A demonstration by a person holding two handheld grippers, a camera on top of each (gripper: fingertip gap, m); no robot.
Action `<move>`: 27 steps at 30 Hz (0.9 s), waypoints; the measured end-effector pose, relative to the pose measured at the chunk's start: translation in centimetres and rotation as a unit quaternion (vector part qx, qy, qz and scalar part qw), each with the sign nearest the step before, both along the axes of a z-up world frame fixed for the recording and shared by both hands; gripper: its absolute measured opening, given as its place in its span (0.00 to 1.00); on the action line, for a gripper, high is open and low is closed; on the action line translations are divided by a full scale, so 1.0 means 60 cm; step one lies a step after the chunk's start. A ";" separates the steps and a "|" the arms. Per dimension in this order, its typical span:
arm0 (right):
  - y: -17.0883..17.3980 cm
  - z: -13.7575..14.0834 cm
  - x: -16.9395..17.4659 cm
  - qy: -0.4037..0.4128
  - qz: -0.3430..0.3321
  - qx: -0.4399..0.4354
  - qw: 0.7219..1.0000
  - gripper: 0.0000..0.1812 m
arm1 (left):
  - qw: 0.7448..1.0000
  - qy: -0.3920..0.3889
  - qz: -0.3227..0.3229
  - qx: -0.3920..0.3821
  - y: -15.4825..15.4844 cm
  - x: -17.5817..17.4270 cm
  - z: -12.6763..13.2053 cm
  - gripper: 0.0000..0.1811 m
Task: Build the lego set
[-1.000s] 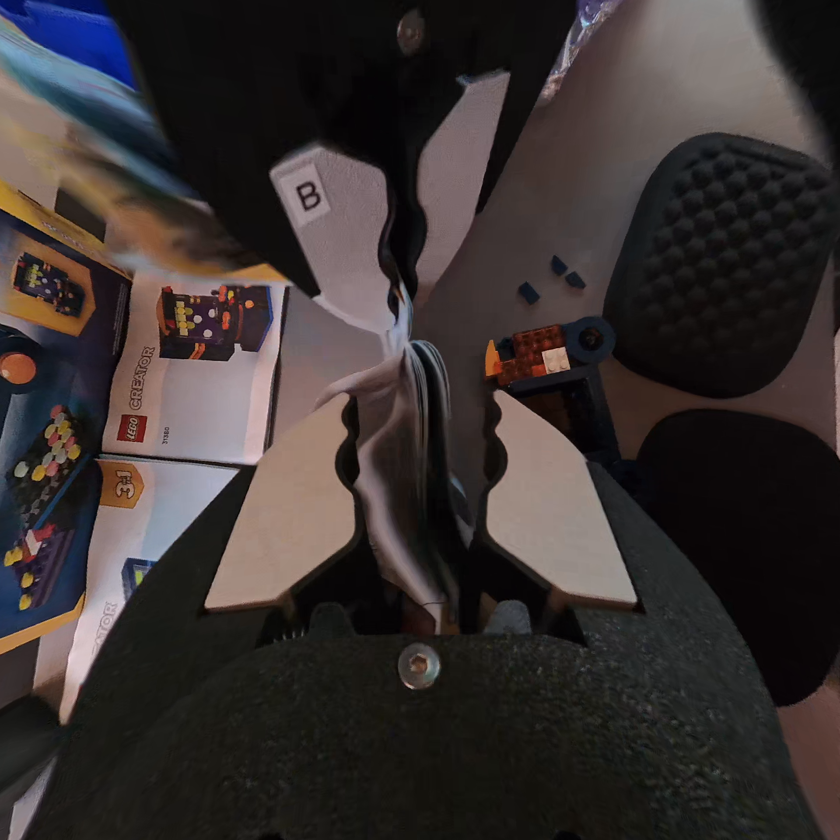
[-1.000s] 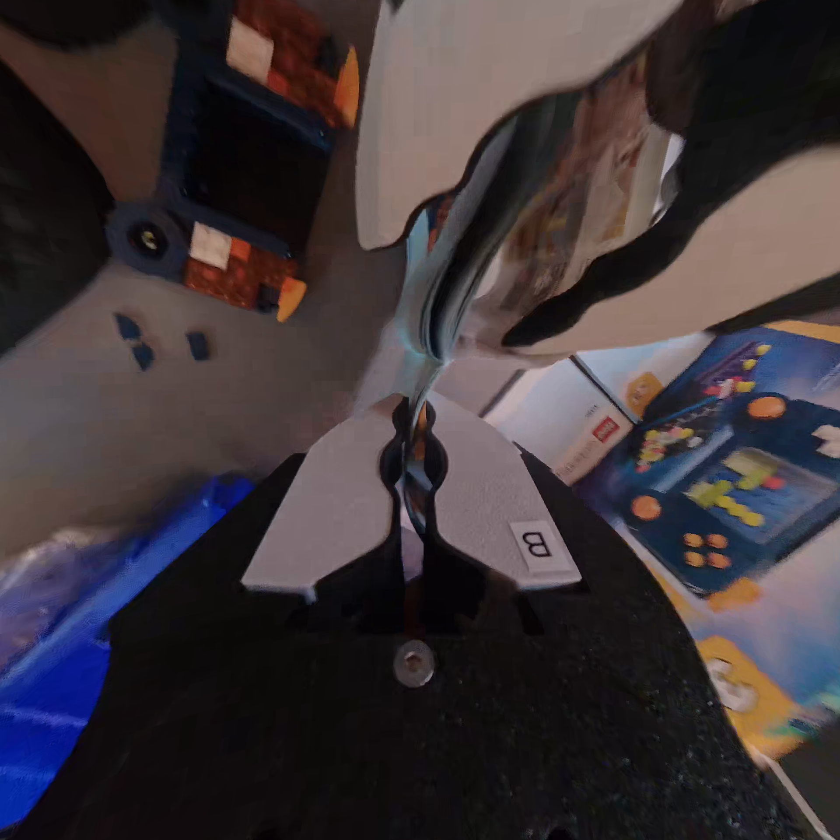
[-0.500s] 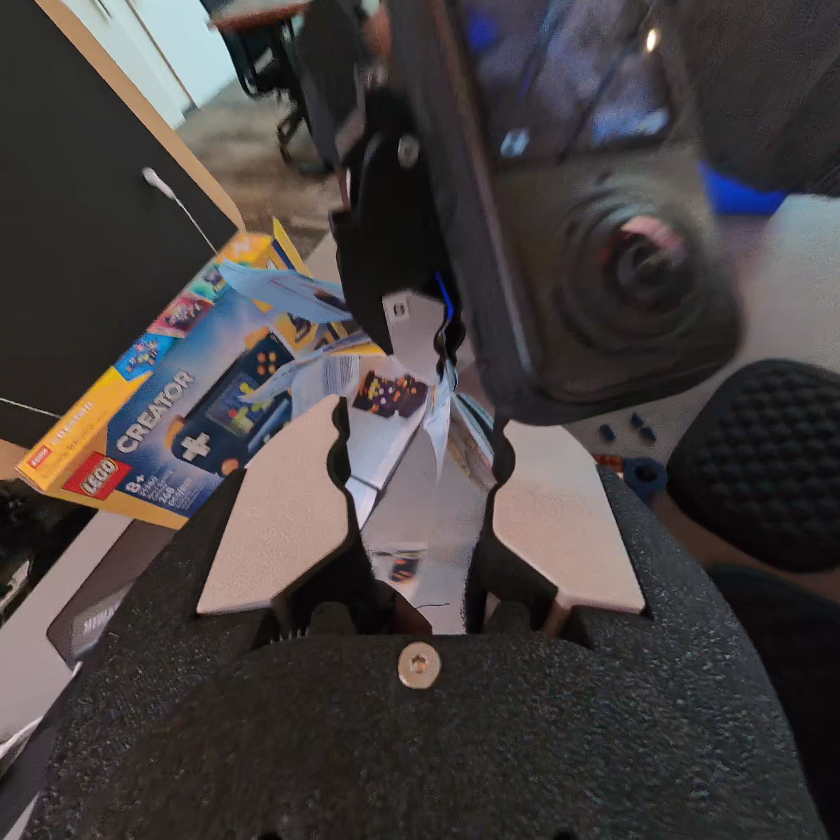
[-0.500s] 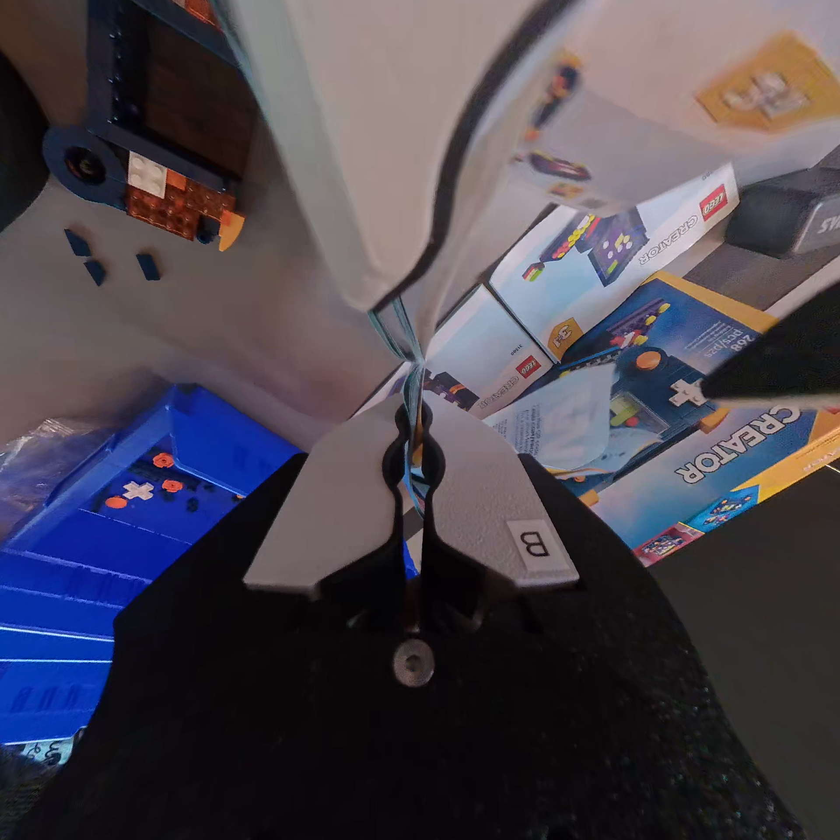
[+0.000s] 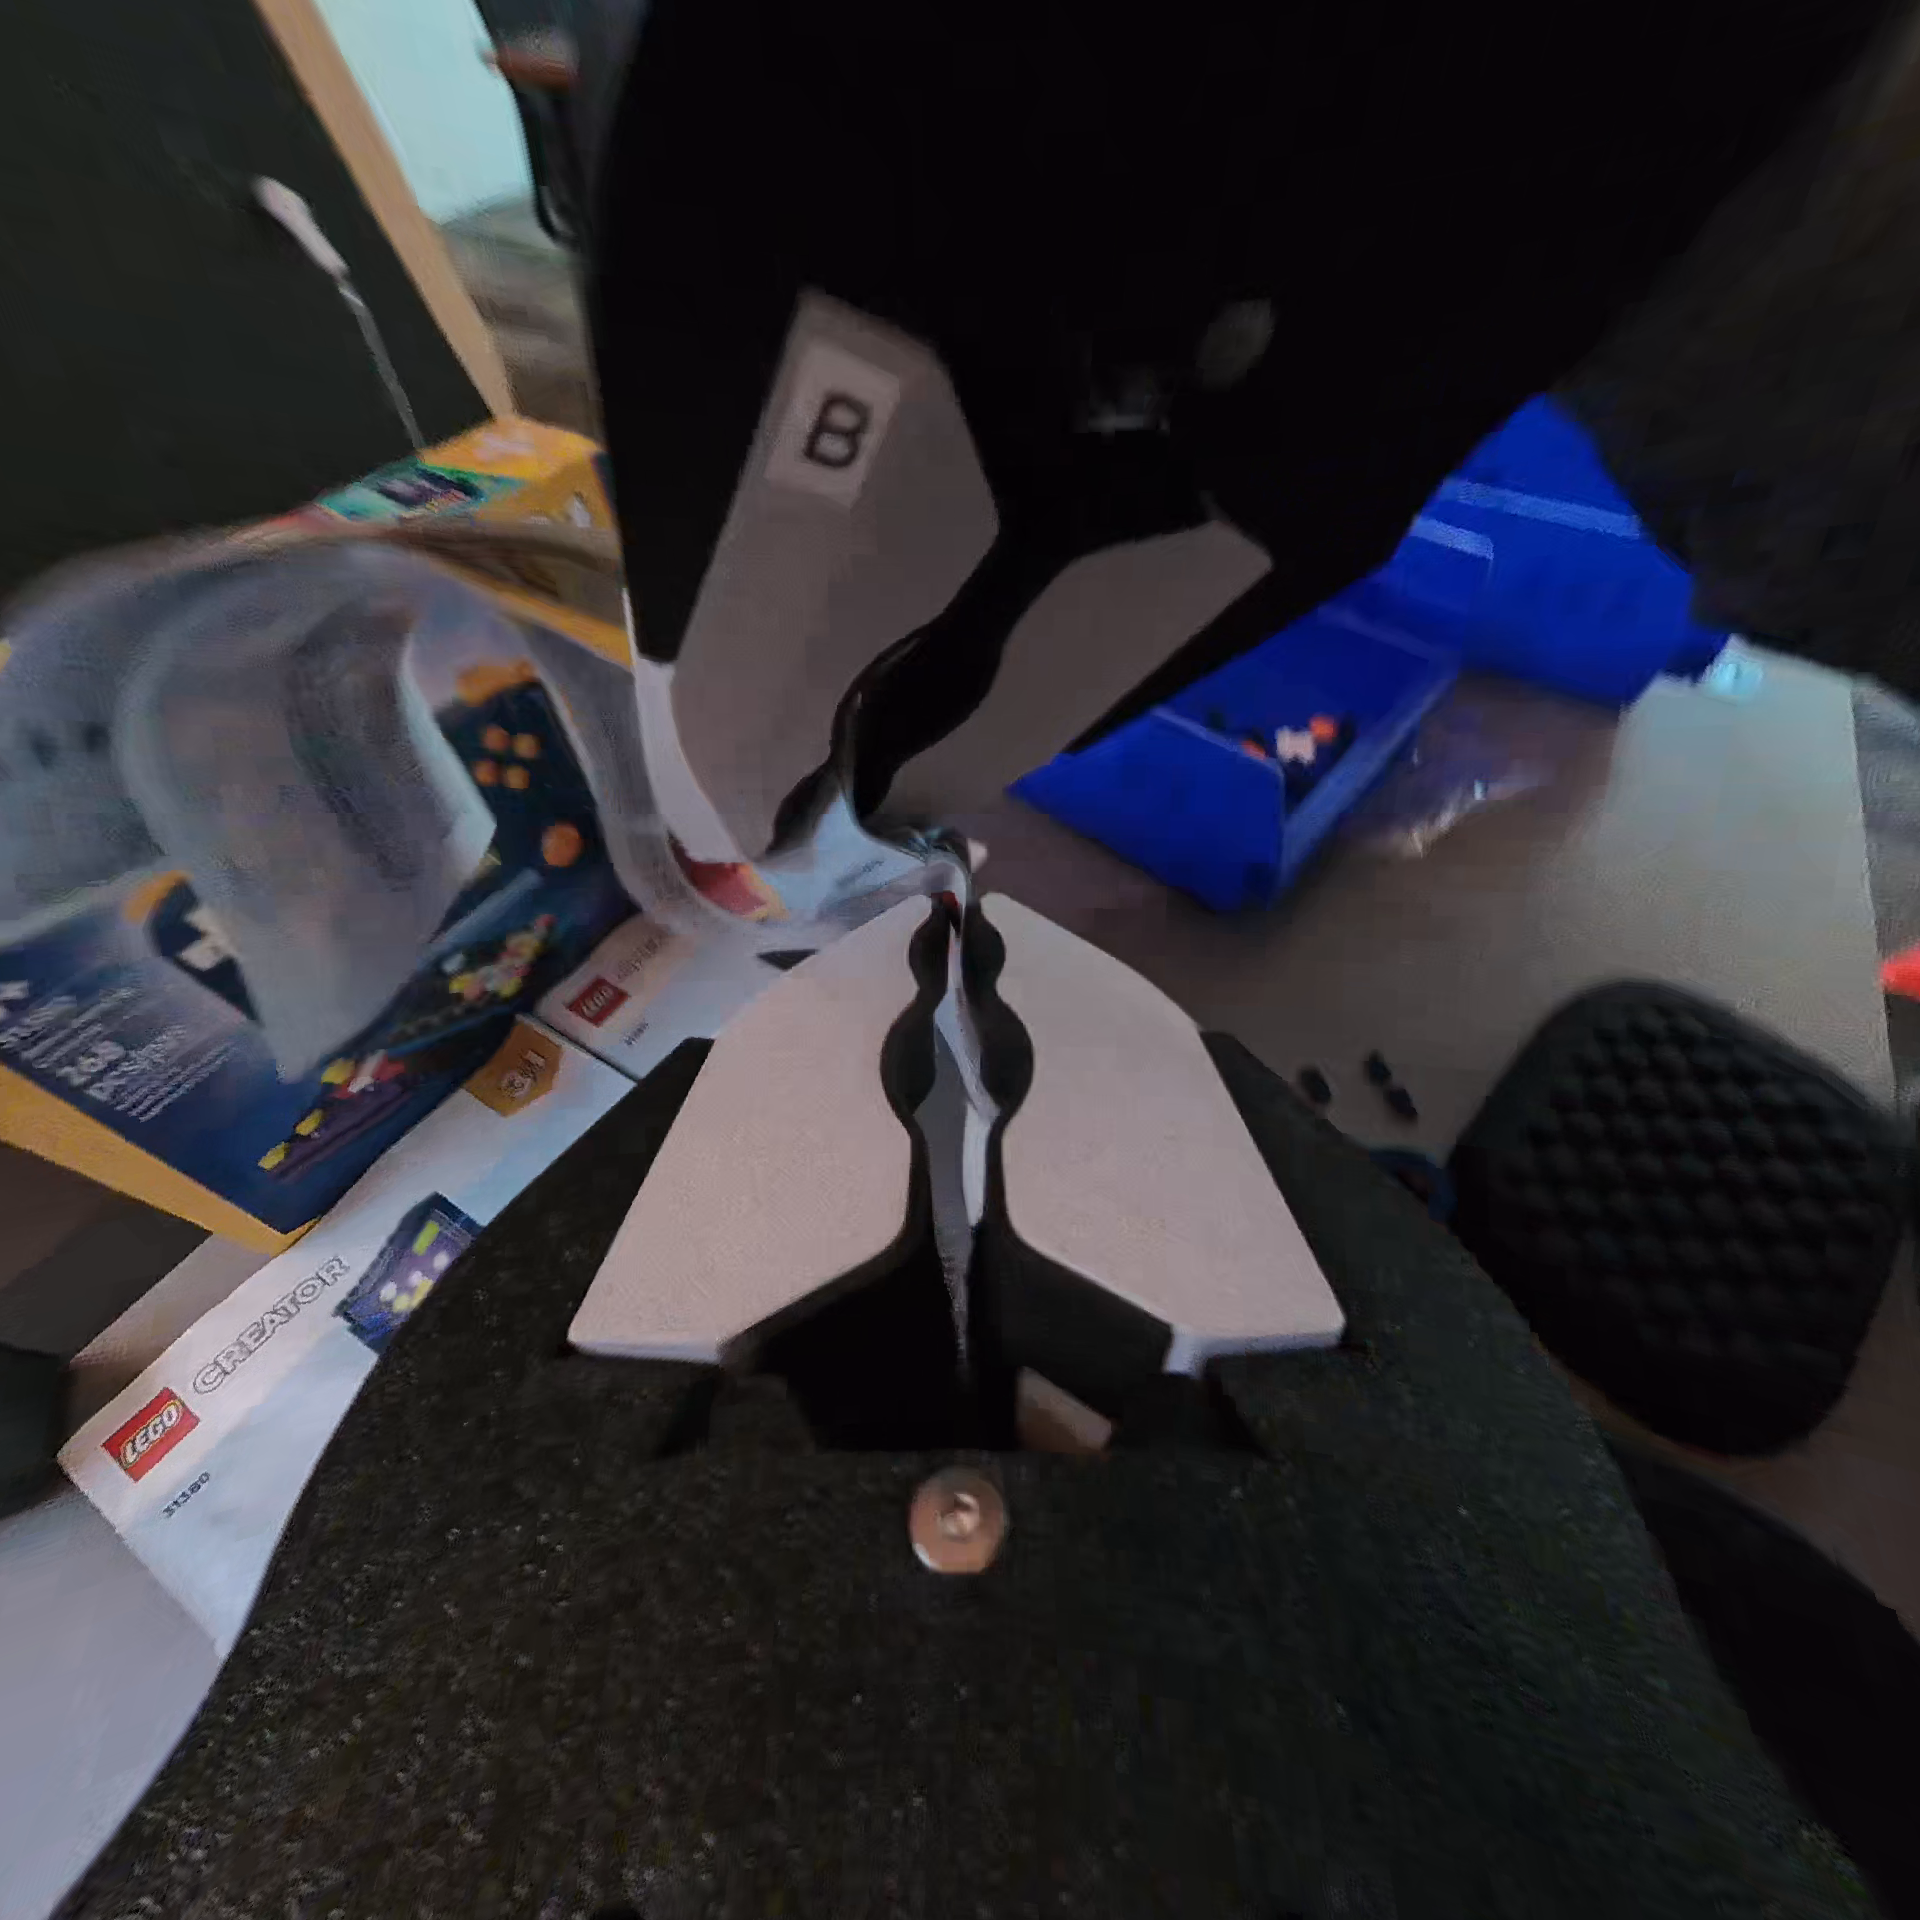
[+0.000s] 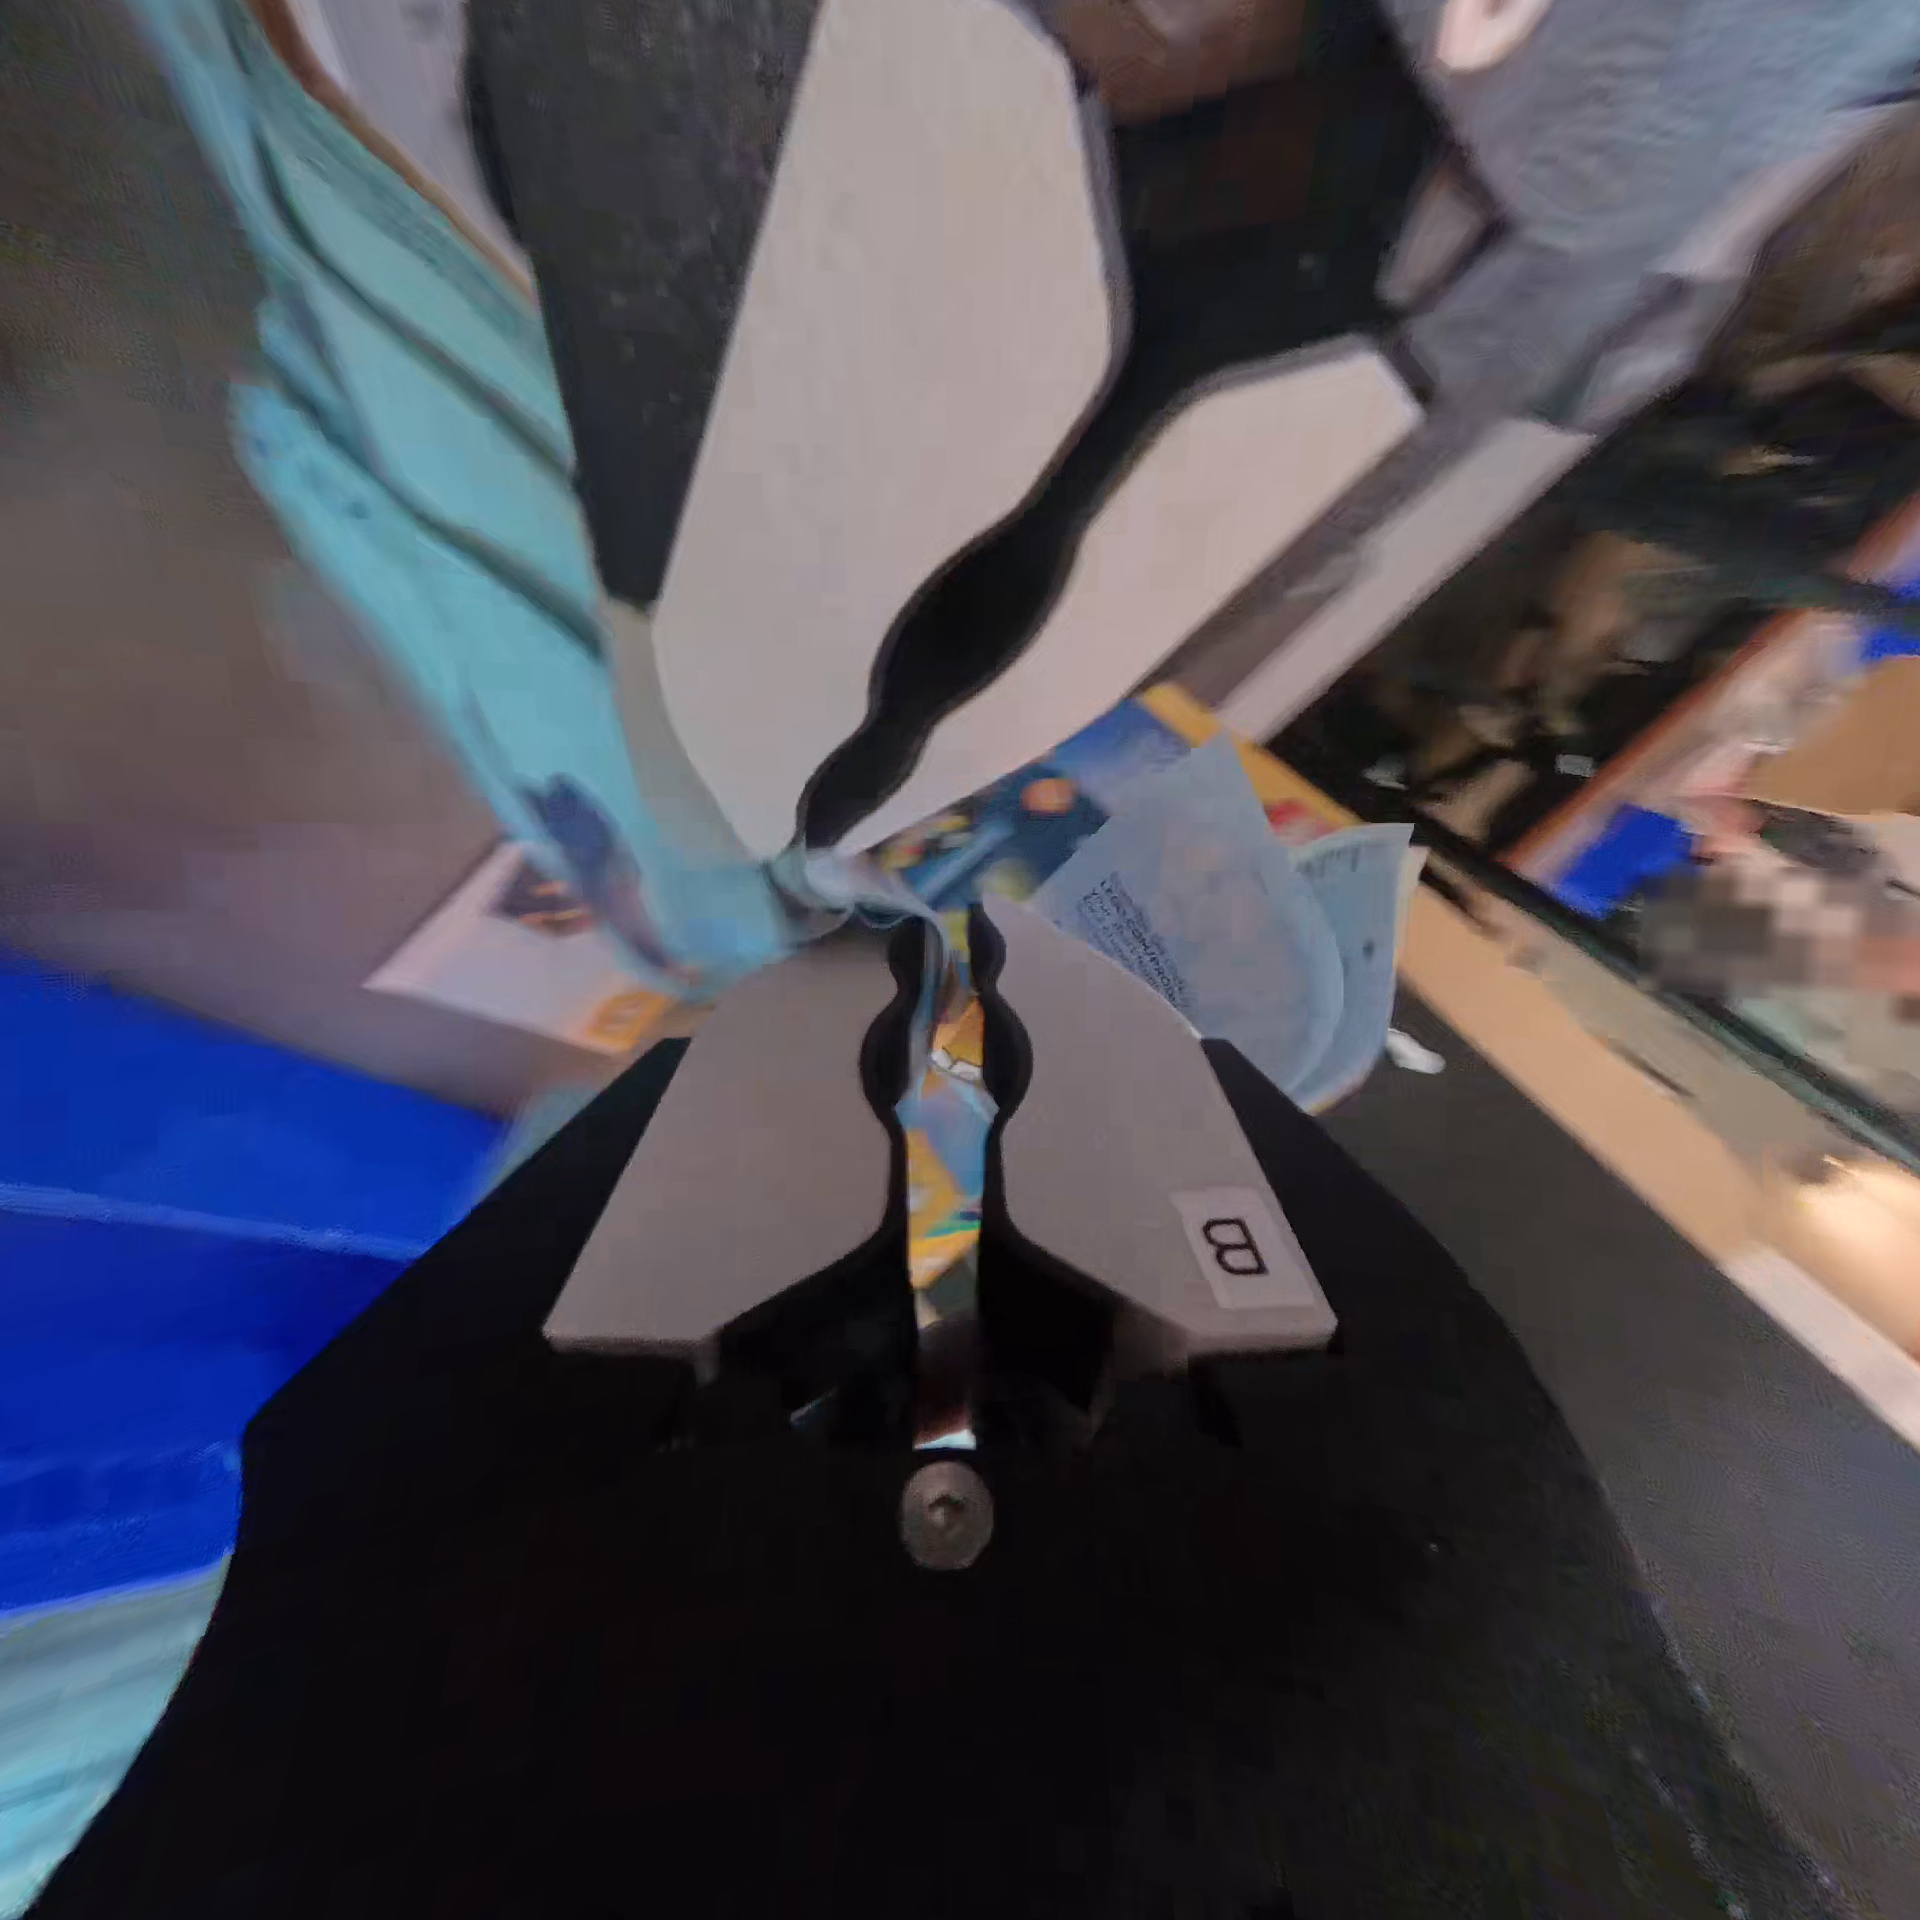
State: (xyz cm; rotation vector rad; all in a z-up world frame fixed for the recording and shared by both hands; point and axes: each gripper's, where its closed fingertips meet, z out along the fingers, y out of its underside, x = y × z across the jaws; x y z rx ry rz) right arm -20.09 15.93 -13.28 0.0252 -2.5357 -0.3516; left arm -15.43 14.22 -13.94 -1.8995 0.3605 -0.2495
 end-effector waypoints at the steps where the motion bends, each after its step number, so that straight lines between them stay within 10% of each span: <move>1: -0.008 0.019 -0.027 0.049 0.018 0.008 0.999 0.07 | 0.999 -0.031 0.017 0.032 -0.002 -0.019 0.016 0.06; 6: -0.048 0.049 -0.124 0.191 0.115 0.038 0.974 0.04 | 0.940 -0.271 0.109 0.175 -0.031 -0.121 0.044 0.03; 14: -0.124 -0.127 -0.178 0.061 0.281 0.136 0.948 0.00 | 0.839 -0.407 0.303 0.195 -0.072 -0.169 -0.109 0.06; 20: -0.173 -0.144 -0.195 0.045 0.319 0.137 0.937 0.00 | 0.861 -0.464 0.199 0.067 -0.065 -0.103 -0.156 0.28; 27: -0.135 -0.065 -0.172 0.055 0.249 0.127 0.959 0.00 | 0.911 -0.395 0.112 0.042 -0.014 -0.036 -0.131 0.31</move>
